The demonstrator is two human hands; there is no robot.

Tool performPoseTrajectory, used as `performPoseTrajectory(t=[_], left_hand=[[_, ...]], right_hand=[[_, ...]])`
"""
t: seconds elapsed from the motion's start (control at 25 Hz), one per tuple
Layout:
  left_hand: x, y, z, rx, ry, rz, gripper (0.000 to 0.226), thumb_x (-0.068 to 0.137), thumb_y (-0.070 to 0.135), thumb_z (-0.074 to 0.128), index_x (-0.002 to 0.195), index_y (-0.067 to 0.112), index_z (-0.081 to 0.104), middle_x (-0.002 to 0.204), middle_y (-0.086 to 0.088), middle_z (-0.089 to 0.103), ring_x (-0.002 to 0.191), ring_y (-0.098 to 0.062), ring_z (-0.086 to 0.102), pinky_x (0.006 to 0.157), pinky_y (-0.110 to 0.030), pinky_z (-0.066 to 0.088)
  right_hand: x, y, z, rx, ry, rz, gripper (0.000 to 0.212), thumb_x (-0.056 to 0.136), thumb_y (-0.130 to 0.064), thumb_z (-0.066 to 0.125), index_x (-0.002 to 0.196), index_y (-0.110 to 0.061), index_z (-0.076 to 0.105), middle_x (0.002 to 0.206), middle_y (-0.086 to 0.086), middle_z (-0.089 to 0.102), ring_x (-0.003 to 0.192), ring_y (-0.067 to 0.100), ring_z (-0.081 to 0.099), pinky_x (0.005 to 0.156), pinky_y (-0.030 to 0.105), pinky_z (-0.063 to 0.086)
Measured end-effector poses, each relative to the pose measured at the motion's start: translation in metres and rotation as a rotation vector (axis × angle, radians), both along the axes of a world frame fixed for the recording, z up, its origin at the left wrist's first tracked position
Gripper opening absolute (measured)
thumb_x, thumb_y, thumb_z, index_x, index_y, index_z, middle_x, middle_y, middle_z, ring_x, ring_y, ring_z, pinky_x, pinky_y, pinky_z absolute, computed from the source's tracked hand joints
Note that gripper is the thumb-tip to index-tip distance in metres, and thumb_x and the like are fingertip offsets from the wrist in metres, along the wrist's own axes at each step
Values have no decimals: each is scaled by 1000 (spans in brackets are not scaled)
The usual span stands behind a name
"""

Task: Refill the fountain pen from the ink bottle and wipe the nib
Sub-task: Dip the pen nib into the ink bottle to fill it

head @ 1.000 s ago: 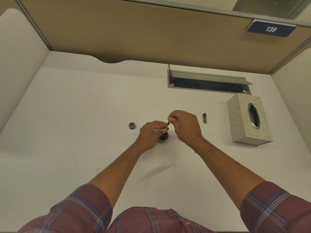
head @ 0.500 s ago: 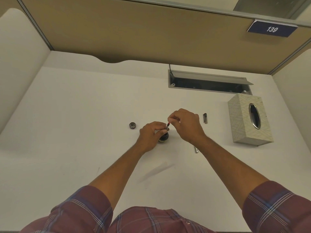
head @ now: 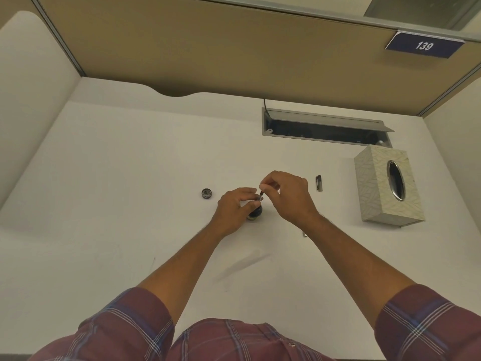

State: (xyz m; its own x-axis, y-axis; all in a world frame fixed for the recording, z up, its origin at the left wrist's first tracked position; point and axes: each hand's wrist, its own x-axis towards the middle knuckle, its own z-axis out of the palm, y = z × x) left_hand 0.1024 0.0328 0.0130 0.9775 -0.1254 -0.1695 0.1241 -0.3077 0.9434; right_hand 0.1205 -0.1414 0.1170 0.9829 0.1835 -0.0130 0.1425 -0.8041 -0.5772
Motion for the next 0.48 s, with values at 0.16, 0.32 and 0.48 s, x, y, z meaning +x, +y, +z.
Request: performPoseTrajectory(t=[0.16, 0.32, 0.48], left_hand=[[0, 0, 0, 4, -17, -4, 29, 91, 37, 71, 112, 25, 86, 135, 4, 77, 129, -19, 68, 117, -52, 48], [3, 2, -3, 8, -10, 8, 30, 90, 40, 72, 113, 27, 86, 137, 5, 76, 132, -17, 67, 119, -53, 46], [3, 2, -4, -7, -1, 10, 29, 88, 39, 71, 110, 27, 87, 137, 5, 76, 132, -18, 66, 119, -53, 46]], right_hand=[[-1, 4, -1, 15, 20, -80, 25, 93, -49, 67, 81, -28, 69, 78, -12, 73, 80, 8, 66, 97, 42, 41], [-2, 0, -3, 76, 33, -43, 17, 97, -44, 63, 102, -31, 72, 89, -12, 74, 86, 8, 68, 102, 49, 45], [-2, -1, -1, 21, 11, -25, 13, 97, -39, 64, 89, -32, 71, 89, -13, 73, 85, 8, 67, 98, 47, 43]])
